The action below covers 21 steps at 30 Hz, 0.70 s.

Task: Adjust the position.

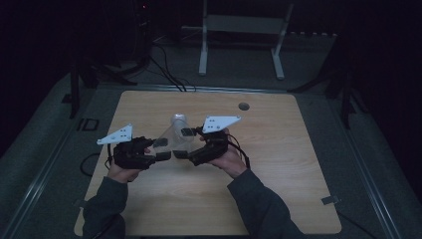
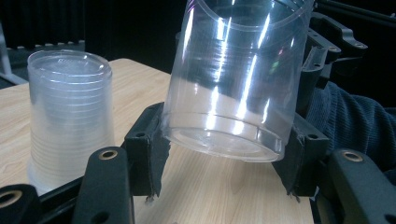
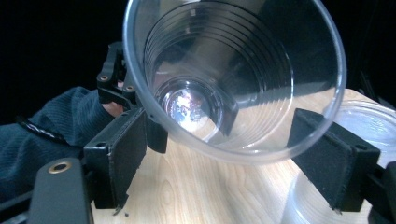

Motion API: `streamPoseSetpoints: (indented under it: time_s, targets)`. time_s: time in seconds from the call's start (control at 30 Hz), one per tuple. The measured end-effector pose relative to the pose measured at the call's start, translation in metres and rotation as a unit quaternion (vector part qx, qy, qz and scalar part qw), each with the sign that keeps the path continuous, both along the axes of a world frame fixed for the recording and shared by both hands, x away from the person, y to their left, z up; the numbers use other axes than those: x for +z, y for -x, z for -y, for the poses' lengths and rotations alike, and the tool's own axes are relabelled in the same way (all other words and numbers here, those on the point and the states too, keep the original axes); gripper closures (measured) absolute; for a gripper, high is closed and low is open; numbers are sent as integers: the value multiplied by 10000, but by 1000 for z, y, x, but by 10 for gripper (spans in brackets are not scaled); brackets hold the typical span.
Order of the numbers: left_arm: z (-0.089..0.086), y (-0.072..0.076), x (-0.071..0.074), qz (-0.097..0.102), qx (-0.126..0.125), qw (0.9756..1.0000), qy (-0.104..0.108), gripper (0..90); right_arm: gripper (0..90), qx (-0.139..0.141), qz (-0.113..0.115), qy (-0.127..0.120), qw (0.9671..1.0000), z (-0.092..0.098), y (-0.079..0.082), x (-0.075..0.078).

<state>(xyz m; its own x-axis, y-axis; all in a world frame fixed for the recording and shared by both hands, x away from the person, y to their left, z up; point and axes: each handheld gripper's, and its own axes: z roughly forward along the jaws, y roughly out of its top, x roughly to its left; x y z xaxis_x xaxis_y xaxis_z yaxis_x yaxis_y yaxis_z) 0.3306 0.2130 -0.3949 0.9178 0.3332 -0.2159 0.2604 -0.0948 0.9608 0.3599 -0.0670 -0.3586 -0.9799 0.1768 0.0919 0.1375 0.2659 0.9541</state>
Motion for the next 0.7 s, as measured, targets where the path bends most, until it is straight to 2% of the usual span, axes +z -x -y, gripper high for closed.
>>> streamPoseSetpoints:
  time_s: [0.7]
  targets:
    - [2,0,-2,1,-90,9999,129,421,211,93,-193,-461,9987,-5,-3,2]
